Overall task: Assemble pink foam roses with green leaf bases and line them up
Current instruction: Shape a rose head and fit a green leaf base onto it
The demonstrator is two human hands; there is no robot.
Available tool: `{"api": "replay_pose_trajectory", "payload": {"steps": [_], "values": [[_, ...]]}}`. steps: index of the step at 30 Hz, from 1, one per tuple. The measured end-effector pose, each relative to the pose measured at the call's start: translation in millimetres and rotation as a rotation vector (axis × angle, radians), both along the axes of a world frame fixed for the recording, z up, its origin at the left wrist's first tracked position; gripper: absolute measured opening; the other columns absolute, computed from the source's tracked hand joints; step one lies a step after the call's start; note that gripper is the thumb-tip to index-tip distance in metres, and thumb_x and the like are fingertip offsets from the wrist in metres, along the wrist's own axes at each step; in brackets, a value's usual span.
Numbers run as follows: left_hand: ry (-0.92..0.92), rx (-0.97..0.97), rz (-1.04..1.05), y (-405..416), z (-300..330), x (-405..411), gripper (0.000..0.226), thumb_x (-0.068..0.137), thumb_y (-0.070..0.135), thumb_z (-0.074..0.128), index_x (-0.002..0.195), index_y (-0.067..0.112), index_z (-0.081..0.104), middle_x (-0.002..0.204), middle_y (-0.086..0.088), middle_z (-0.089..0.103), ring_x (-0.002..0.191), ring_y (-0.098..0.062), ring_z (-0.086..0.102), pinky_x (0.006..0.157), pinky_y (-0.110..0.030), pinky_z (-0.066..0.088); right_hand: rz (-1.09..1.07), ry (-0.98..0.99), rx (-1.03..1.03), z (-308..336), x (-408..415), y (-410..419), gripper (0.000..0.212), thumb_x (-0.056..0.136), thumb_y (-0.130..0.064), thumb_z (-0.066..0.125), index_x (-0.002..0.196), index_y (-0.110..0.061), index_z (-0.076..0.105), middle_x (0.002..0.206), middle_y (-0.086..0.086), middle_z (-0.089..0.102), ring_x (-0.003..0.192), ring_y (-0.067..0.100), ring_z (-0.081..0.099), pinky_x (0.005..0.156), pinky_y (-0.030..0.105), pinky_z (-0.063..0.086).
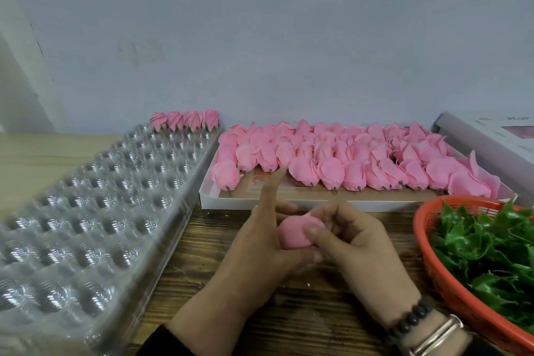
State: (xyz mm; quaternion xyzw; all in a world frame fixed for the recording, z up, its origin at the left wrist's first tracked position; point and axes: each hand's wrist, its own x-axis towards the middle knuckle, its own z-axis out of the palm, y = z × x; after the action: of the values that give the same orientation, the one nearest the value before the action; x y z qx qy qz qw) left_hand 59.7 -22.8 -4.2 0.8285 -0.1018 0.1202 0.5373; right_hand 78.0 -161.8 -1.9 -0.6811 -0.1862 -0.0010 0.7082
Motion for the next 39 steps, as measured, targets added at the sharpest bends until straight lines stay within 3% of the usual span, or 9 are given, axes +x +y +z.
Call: {"api": "replay_pose_trajectory", "payload": {"steps": [6,12,16,19,23,28,32,36,39], "values": [[-0.047,-0.027,-0.008,-0.1,-0.1,-0.7,0.042,0.063,0.031,0.072,0.088,0.051,0.045,0.103,-0.003,0.062,0.089,-0.012,0.063,0.076,-0.026,0.053,-0.111,0.136,0.144,-5.9,7.6,-5.8,0.009,0.076,-0.005,0.066,0.084,-0.002,0.065,0.076,0.019,0.063,0.073,0.023,0.054,0.073,0.035,0.046],[-0.016,-0.111,-0.027,-0.9,-1.4,0.8,0.021,0.07,0.028,0.068,0.085,0.038,0.057,0.086,0.004,0.063,0.077,-0.006,0.059,0.063,-0.014,0.043,-0.042,0.182,0.185,-7.1,7.1,-5.6,0.023,0.066,-0.022,0.065,0.083,-0.006,0.065,0.065,0.004,0.064,0.062,0.011,0.056,0.059,0.016,0.049],[0.116,-0.354,-0.023,4.2,1.8,3.0,0.023,0.064,0.022,0.077,0.083,0.017,0.065,0.074,-0.005,0.065,0.064,-0.01,0.06,0.058,-0.018,0.047,0.026,0.095,-0.059,-5.9,4.9,-6.7,0.059,0.06,-0.036,0.083,0.112,-0.033,0.054,0.093,-0.01,0.066,0.081,0.007,0.065,0.068,0.015,0.05],[0.306,-0.537,-0.07,7.5,4.3,1.6,0.021,0.059,0.026,0.077,0.075,0.015,0.069,0.071,-0.011,0.066,0.059,-0.015,0.06,0.053,-0.022,0.049,0.096,-0.084,-0.271,-5.3,1.8,-4.0,0.085,0.06,-0.018,0.085,0.122,-0.056,0.041,0.116,-0.025,0.052,0.106,-0.001,0.056,0.089,0.021,0.048],[0.42,-0.669,-0.103,8.4,5.1,0.8,0.026,0.059,0.022,0.071,0.08,0.006,0.069,0.079,-0.017,0.066,0.062,-0.018,0.061,0.052,-0.023,0.052,0.059,-0.19,-0.289,-2.7,-0.2,-3.2,0.053,0.065,-0.004,0.08,0.103,-0.038,0.063,0.107,-0.007,0.062,0.103,0.008,0.059,0.093,0.036,0.047],[0.374,-0.629,-0.108,12.3,5.5,1.7,0.027,0.06,0.022,0.072,0.081,0.006,0.067,0.069,-0.013,0.062,0.056,-0.014,0.059,0.05,-0.02,0.048,0.028,-0.087,-0.126,-0.4,1.3,-3.9,0.027,0.072,0.002,0.072,0.088,-0.02,0.069,0.077,0.007,0.069,0.072,0.023,0.062,0.07,0.025,0.051],[0.34,-0.595,-0.107,16.9,0.2,4.7,0.028,0.061,0.021,0.075,0.085,0.007,0.068,0.07,-0.008,0.064,0.06,-0.014,0.06,0.053,-0.018,0.047,0.018,0.003,-0.063,-0.1,3.2,-5.0,0.019,0.075,0.004,0.068,0.082,-0.014,0.069,0.061,0.011,0.054,0.06,0.017,0.049,0.06,0.02,0.044],[0.336,-0.572,-0.125,17.9,-4.8,6.1,0.022,0.068,0.022,0.079,0.085,0.011,0.071,0.072,-0.007,0.066,0.063,-0.012,0.062,0.056,-0.017,0.048,0.044,0.058,0.026,0.8,3.0,-4.5,0.017,0.074,0.009,0.066,0.078,-0.007,0.068,0.051,-0.002,0.06,0.051,0.002,0.055,0.053,0.01,0.045],[0.314,-0.528,-0.107,15.8,-2.2,5.5,0.035,0.065,0.033,0.077,0.092,0.013,0.069,0.077,-0.005,0.067,0.067,-0.01,0.062,0.059,-0.017,0.048,0.015,0.075,0.082,-2.6,5.5,-5.7,0.015,0.073,0.006,0.067,0.076,-0.008,0.069,0.054,0.0,0.06,0.053,0.006,0.055,0.055,0.012,0.048]]}}
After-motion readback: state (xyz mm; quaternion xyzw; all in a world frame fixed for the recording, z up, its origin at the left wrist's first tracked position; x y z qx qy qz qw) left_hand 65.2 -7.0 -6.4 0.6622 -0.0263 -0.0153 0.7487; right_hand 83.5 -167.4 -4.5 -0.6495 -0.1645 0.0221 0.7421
